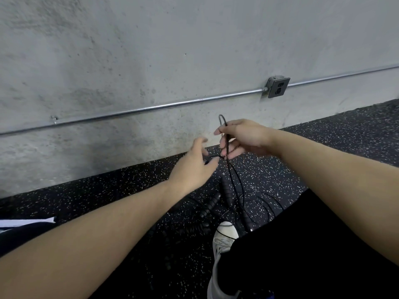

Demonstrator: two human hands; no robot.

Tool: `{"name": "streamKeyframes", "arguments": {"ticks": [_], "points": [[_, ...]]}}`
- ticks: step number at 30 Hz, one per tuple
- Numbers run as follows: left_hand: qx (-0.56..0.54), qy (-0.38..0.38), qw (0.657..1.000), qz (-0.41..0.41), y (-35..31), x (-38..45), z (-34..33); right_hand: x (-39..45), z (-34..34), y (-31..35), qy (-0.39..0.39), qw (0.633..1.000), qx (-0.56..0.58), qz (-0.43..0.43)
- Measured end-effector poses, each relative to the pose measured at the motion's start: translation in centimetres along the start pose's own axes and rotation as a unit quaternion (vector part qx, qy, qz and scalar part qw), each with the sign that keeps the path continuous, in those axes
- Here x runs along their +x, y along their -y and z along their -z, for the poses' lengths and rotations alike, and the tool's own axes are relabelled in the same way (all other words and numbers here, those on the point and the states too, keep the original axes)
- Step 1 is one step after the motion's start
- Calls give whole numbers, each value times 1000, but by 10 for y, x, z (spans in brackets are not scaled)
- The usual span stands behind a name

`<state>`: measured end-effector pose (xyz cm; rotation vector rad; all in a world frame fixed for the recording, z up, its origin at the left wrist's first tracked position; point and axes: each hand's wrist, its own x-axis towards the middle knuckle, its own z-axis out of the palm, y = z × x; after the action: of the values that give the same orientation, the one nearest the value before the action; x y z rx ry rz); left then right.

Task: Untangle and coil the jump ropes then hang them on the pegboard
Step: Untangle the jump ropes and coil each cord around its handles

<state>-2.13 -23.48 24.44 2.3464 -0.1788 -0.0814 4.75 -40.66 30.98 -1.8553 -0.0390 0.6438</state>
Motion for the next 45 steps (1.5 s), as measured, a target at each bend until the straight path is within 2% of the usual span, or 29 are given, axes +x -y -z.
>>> {"name": "streamKeyframes", "arguments": {"ticks": [2,5,8,11,13,16,21,25,27,29,31,32,34,38,42,45], "points": [[-109,79,988,74,-3,-3,-10,1,3,1,-32,998,49,3],[-182,189,962,80,-7,-7,-18,4,5,2,-53,991,124,3],[-219,240,944,62,-12,-10,-20,6,5,4,-81,981,179,7],[-215,252,943,38,-14,-9,-19,6,7,4,-92,980,177,-5],[-251,235,938,46,-16,-8,-17,6,9,0,-89,985,144,-34],[-331,170,924,85,-18,0,-6,3,14,-12,-44,995,1,-88],[-401,94,902,128,-16,11,11,-7,12,-19,146,969,-172,-98],[-464,59,866,178,-8,18,12,-13,6,-14,241,937,-231,-103],[-513,28,830,219,-3,22,13,-14,5,-15,255,927,-252,-109],[-550,-6,792,264,5,25,14,-11,2,-17,229,924,-291,-99],[-551,-24,781,293,13,27,15,-6,-2,-19,193,929,-306,-78],[-538,-26,788,298,16,26,15,-4,-3,-19,179,936,-295,-67],[-493,-11,823,282,17,23,12,-1,-4,-18,146,955,-255,-40],[-390,64,897,199,1,10,-1,1,-7,-8,55,984,-167,20],[-332,109,927,134,-10,1,-16,0,-11,-2,8,994,-96,43],[-232,115,964,64,-8,-5,-27,3,-12,-2,-21,999,-25,39]]}}
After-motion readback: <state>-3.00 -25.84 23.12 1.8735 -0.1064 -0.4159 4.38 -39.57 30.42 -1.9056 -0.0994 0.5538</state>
